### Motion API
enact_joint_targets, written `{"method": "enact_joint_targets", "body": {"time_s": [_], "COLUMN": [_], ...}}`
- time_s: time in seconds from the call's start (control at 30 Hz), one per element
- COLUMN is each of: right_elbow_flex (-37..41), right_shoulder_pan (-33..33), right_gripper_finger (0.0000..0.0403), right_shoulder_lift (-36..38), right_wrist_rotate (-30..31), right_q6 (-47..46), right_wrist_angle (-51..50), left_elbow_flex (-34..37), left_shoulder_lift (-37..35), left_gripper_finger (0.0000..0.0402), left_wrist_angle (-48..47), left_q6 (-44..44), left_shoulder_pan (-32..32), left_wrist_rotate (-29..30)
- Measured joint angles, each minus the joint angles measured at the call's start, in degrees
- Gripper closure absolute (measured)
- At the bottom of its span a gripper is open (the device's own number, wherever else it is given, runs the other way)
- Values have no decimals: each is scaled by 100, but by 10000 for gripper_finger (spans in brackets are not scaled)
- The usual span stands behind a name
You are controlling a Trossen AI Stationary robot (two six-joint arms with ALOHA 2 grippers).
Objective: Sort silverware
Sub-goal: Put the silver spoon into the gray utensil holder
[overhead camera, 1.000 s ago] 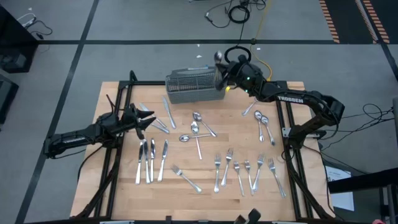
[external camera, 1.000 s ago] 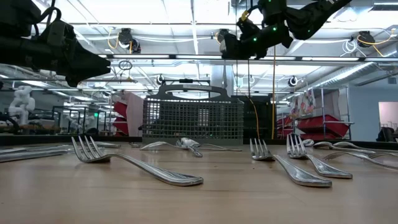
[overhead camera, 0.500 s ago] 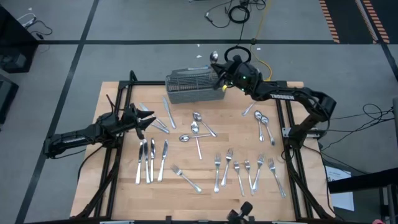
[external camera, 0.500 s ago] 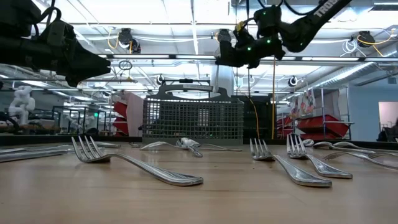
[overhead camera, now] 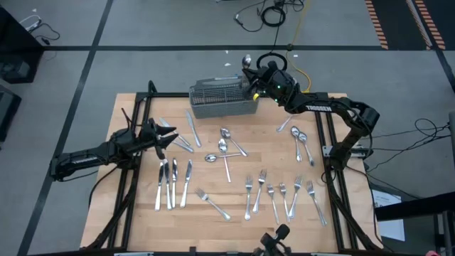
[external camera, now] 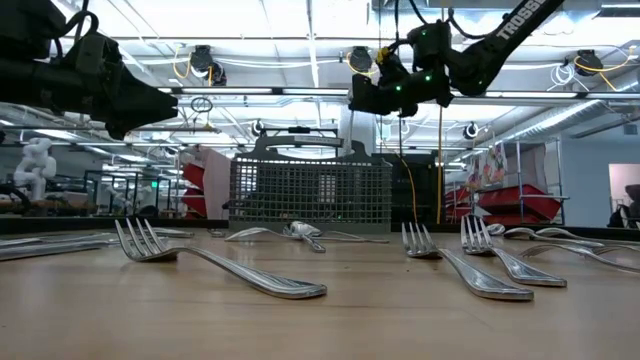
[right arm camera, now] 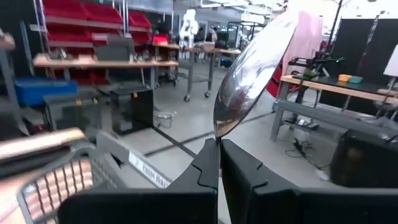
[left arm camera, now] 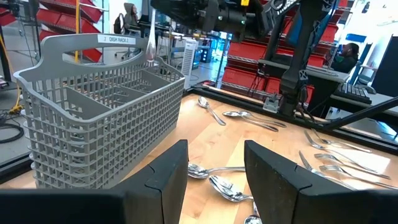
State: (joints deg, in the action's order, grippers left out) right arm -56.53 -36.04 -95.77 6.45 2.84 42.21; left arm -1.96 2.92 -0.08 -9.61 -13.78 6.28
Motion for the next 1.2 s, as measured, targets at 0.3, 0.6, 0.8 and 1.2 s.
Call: {"method": "enact_joint_targets", "body": {"time_s": [0.3,0.6,0.8,1.2], "right_elbow_flex": [-9,-9,-9,-9], "right_shoulder_pan": [-34,-38,-43,-49], "right_gripper_finger": [403,403,403,399], "right_shoulder_lift": [-30,-505,-734,-828], "right_wrist_rotate": [-211,-208,-180,-166], "right_q6": [-98,-128,-149,-217], "right_wrist_angle": [-423,-327,-286,-376], "left_elbow_flex": [0,-1,0,-1], "left_shoulder_lift": [0,1,0,1], "left_gripper_finger": [237,237,237,237], "left_wrist_angle": [0,-40,-48,-50], "left_q6": [0,0,0,-5], "left_shoulder_pan": [0,-1,0,0], "left_wrist_rotate": [0,0,0,0]}}
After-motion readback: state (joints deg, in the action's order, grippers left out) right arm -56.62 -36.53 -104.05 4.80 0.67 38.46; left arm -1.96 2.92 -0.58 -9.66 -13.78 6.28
